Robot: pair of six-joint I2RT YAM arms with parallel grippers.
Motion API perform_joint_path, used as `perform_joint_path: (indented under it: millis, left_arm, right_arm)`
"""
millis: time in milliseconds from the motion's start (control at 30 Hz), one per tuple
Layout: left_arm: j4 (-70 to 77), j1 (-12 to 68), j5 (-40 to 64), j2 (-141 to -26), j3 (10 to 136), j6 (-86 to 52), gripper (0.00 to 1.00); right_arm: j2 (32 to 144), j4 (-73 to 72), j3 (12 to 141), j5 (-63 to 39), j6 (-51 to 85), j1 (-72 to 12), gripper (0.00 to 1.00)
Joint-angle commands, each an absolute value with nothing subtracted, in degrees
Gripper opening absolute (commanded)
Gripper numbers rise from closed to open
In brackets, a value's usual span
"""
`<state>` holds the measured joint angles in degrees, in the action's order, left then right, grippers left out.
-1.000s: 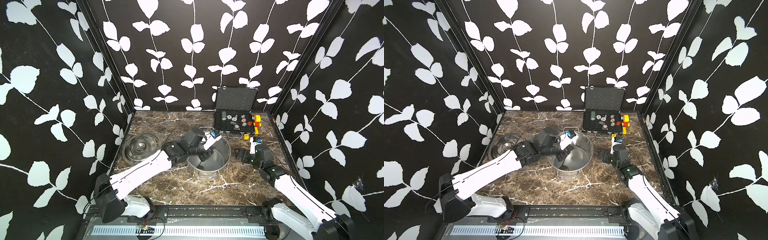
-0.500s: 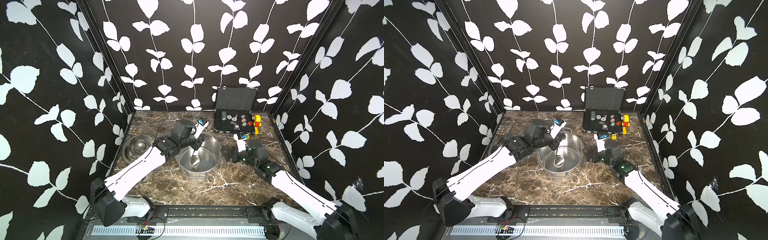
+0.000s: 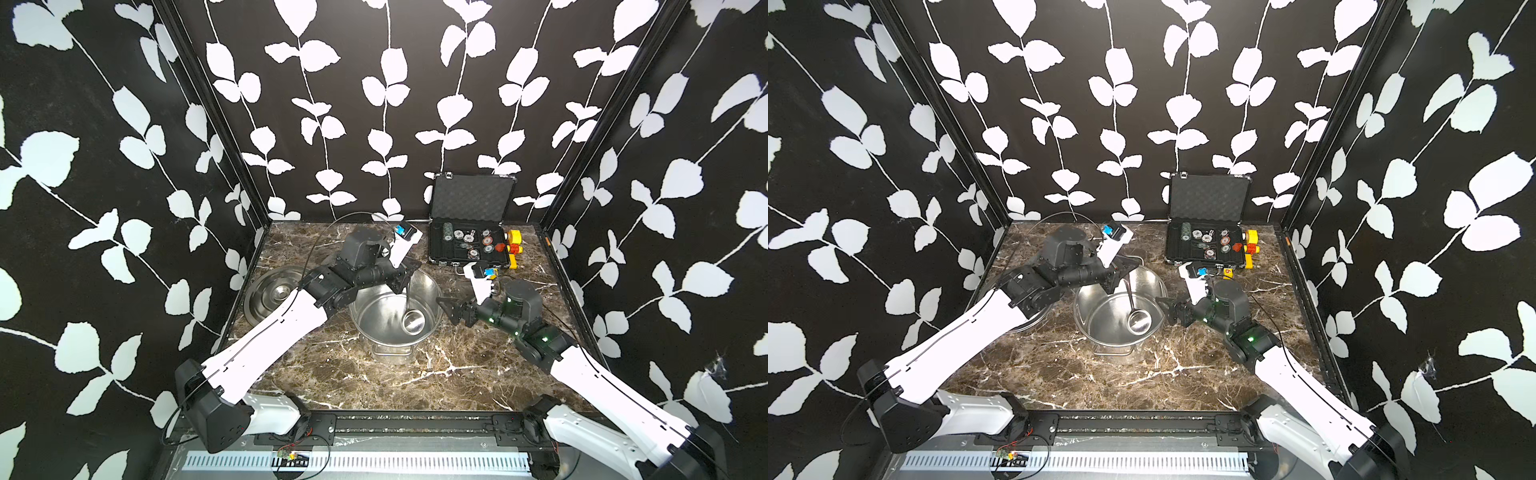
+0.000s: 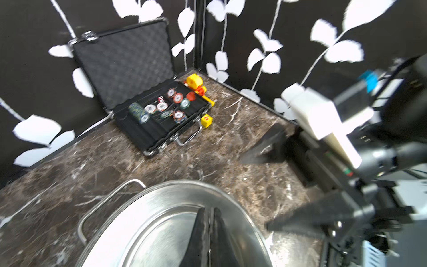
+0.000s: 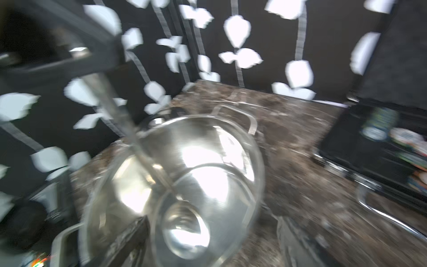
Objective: Stir the soup with a spoon
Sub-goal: Stir the soup in the pan with a stick, then place the spoon at the center of the board.
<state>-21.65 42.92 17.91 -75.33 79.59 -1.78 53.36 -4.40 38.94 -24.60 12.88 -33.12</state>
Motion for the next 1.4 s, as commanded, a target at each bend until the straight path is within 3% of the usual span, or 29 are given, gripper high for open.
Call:
perform_joint_path:
  millis: [0, 167, 533, 833, 900, 1167, 1333, 1367]
  left_arm:
    - [-22.7, 41.4, 24.7, -74.2, 85.3, -3.6, 0.0]
    - [-27.5, 40.5, 27.1, -75.5, 90.4, -2.7, 0.0]
    - [-30.1, 38.6, 31.1, -73.9, 92.0, -2.3, 0.0]
    - [-27.5, 38.6, 36.7, -73.5, 91.3, -4.0, 0.0]
    - [-27.5, 38.6, 36.5, -73.3, 91.2, -4.0, 0.0]
    - [-29.0, 38.6, 32.0, -72.9, 90.5, -2.6, 0.0]
    - [-25.8, 38.6, 29.8, -71.1, 88.1, -2.6, 0.01]
    - [-25.2, 38.6, 28.4, -70.3, 87.5, -2.4, 0.08]
  right_arm:
    - [55.5, -9.8, 43.1, -37.0, 11.7, -35.4, 0.82]
    - [61.2, -12.5, 48.5, -42.7, 14.0, -37.3, 0.71]
    - [67.4, -16.0, 54.3, -45.5, 16.4, -37.5, 0.61]
    - [71.4, -17.9, 57.6, -49.9, 20.6, -38.4, 0.61]
    - [72.0, -18.1, 58.2, -50.5, 21.3, -38.4, 0.52]
    - [70.3, -18.2, 56.8, -48.9, 22.6, -38.4, 0.0]
    - [67.6, -12.0, 57.9, -44.2, 21.1, -38.4, 0.0]
    - [66.9, -10.4, 58.3, -42.9, 20.9, -38.5, 0.0]
